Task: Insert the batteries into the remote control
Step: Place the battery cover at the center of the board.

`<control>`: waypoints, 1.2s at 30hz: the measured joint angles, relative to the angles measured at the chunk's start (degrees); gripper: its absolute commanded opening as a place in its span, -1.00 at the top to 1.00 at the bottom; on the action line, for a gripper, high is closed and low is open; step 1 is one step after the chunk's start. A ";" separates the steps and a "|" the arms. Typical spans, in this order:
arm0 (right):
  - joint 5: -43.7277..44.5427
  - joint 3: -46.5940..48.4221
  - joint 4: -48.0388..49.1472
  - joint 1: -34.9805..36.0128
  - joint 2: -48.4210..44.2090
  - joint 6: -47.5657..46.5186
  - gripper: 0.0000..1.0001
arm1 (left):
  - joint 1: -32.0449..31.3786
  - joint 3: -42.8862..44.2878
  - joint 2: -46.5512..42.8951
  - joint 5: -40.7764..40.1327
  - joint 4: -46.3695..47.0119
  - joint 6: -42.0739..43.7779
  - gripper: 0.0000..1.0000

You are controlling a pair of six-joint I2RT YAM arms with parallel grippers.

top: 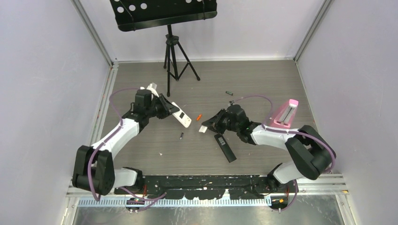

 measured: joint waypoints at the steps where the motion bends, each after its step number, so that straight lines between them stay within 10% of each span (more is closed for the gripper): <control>1: -0.13 0.11 -0.85 0.37 1.01 -1.01 0.99 | 0.00 0.92 -0.70 -0.72 -1.84 1.18 1.00; 18: 4.00 3.69 -18.99 3.76 6.88 -14.97 0.14 | 0.00 6.80 -4.28 14.29 -7.15 11.19 1.00; 36: -3.91 -1.18 -13.99 4.87 -27.23 -16.06 -0.73 | 0.00 2.36 -15.56 26.75 9.01 1.79 1.00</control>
